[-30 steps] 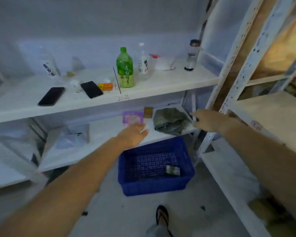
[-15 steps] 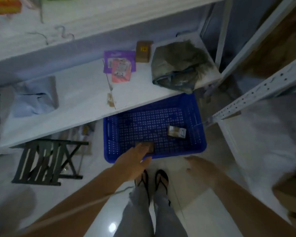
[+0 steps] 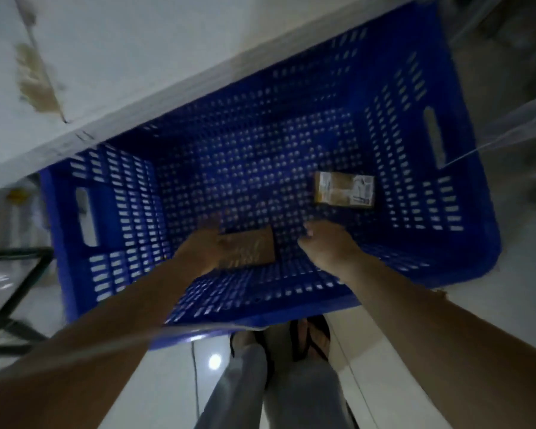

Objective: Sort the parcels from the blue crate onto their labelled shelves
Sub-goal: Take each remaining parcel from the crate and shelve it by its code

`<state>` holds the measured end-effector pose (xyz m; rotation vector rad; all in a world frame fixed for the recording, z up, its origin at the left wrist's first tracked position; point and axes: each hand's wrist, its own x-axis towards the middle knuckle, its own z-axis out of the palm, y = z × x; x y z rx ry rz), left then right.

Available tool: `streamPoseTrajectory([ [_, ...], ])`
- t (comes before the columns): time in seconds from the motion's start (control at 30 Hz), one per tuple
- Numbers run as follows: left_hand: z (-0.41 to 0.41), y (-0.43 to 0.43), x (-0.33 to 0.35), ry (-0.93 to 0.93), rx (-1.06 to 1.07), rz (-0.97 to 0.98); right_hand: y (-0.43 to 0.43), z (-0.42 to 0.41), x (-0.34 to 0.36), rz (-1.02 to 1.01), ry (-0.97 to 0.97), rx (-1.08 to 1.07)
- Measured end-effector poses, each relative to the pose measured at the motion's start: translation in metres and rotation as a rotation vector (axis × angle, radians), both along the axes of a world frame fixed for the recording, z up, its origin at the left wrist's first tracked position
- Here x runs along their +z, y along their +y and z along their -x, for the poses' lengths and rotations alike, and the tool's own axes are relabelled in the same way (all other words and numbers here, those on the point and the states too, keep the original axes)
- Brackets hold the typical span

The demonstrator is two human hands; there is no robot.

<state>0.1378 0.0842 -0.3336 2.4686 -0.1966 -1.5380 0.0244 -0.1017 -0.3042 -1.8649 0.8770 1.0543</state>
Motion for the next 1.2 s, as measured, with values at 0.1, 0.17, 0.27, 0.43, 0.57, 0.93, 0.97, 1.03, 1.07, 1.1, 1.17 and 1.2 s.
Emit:
streamPoseTrajectory([
  [0.1,-0.004,0.018,-0.062,0.066,-0.036,-0.172,0.027,-0.009,-0.065,-0.137,0.172,0.037],
  [0.17,-0.008,0.029,-0.096,0.122,-0.008,-0.167,0.040,-0.012,-0.097,-0.195,0.253,0.054],
  [0.27,-0.010,0.035,-0.123,0.148,0.224,-0.126,0.050,-0.017,-0.132,-0.247,0.285,-0.020],
  [0.43,0.005,0.025,-0.140,0.256,0.803,-0.015,0.059,-0.022,-0.166,-0.401,0.303,-0.268],
  [0.57,0.014,0.025,-0.135,0.316,1.105,0.091,0.052,-0.020,-0.170,-0.492,0.132,-0.696],
  [0.93,0.003,0.004,-0.032,0.425,1.320,0.441,0.013,-0.010,-0.060,-0.416,-0.112,-1.171],
  [0.97,-0.001,0.000,-0.016,0.438,1.300,0.456,0.008,-0.007,-0.041,-0.412,-0.101,-1.180],
  [1.03,-0.008,-0.009,0.017,0.442,1.251,0.503,-0.004,-0.001,-0.004,-0.421,-0.119,-1.218],
  [1.07,-0.012,-0.014,0.036,0.448,1.239,0.542,-0.009,0.001,0.014,-0.424,-0.152,-1.252],
  [1.1,-0.014,-0.020,0.055,0.459,1.230,0.586,-0.015,0.002,0.033,-0.418,-0.190,-1.286],
  [1.17,-0.019,-0.030,0.094,0.498,1.220,0.651,-0.025,0.003,0.075,-0.407,-0.253,-1.342],
  [1.2,-0.021,-0.033,0.115,0.530,1.207,0.663,-0.030,0.004,0.096,-0.429,-0.289,-1.354],
])
